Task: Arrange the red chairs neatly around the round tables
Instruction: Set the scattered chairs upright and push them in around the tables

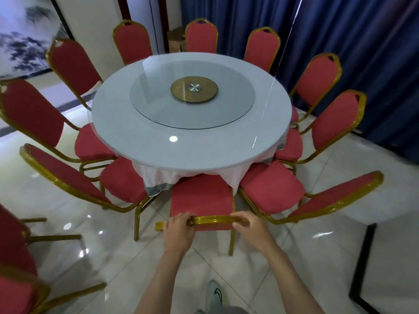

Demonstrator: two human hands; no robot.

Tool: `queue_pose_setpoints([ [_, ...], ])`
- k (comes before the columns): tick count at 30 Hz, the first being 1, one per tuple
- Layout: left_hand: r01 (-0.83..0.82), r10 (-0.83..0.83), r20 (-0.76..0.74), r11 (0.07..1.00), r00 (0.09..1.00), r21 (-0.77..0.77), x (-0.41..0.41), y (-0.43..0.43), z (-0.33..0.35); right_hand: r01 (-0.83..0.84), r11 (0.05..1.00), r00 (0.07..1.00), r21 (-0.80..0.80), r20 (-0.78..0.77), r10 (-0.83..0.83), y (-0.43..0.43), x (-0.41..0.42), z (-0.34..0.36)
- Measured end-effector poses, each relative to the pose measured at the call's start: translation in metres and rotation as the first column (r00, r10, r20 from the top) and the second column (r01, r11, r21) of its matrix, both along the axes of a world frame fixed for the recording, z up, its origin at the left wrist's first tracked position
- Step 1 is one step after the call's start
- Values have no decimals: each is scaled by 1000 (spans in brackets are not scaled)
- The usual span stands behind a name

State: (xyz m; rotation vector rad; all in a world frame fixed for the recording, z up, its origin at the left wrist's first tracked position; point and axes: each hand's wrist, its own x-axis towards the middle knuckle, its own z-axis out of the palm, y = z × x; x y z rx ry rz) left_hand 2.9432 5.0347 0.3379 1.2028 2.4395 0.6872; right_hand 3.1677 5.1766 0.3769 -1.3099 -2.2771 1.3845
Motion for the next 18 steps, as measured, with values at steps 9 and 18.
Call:
queue_pose_setpoints([
  [9, -74, -7, 203, 918, 979, 390, 75, 12, 46, 228, 966, 973, -121, -5, -230, -58, 122, 11],
  [18, 94, -234, 358, 926, 904, 366, 164, 61, 59, 425, 890, 892, -167, -93, -443, -57, 220, 22],
])
